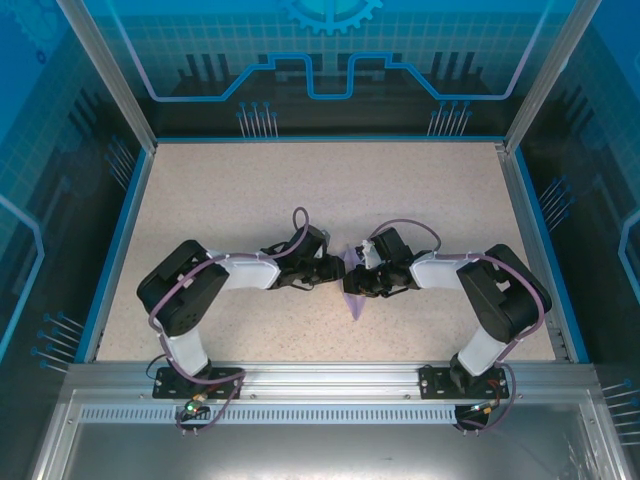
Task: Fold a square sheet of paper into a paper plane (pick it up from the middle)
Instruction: Fourth fold the wing at the center of the table.
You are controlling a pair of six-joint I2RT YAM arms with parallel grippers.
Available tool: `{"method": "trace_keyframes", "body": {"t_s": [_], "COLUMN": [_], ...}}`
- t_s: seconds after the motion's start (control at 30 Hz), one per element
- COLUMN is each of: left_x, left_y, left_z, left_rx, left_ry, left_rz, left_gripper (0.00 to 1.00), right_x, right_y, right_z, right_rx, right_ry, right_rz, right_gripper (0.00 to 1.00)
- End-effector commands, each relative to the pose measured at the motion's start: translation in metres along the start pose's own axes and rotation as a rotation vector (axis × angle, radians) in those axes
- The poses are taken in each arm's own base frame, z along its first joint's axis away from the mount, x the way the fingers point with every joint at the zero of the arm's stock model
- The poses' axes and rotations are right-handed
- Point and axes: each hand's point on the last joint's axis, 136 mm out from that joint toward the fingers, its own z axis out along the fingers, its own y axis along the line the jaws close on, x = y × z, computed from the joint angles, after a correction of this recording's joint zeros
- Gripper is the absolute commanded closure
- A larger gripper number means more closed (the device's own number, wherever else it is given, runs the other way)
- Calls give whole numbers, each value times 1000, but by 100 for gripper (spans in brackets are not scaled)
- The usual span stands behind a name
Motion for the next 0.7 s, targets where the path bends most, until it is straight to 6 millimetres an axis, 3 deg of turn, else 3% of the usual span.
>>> {"method": "trace_keyframes", "body": {"t_s": [0.0, 0.23, 0.67], "left_x": [5, 5, 13], "left_y": [-7, -4, 13], "left_z": [4, 6, 9], "left_rx": [28, 32, -17], "left_ry": [48, 50, 75], "left_rz": [-16, -27, -12], "left_gripper": [69, 86, 95], "right_x": [24, 23, 16], "right_y": [-23, -21, -9], "right_z": [10, 8, -1], "right_rx": [78, 75, 44], "right_ry": [62, 57, 21], "right_rz": [15, 11, -7], "right_gripper": [73, 72, 62]}}
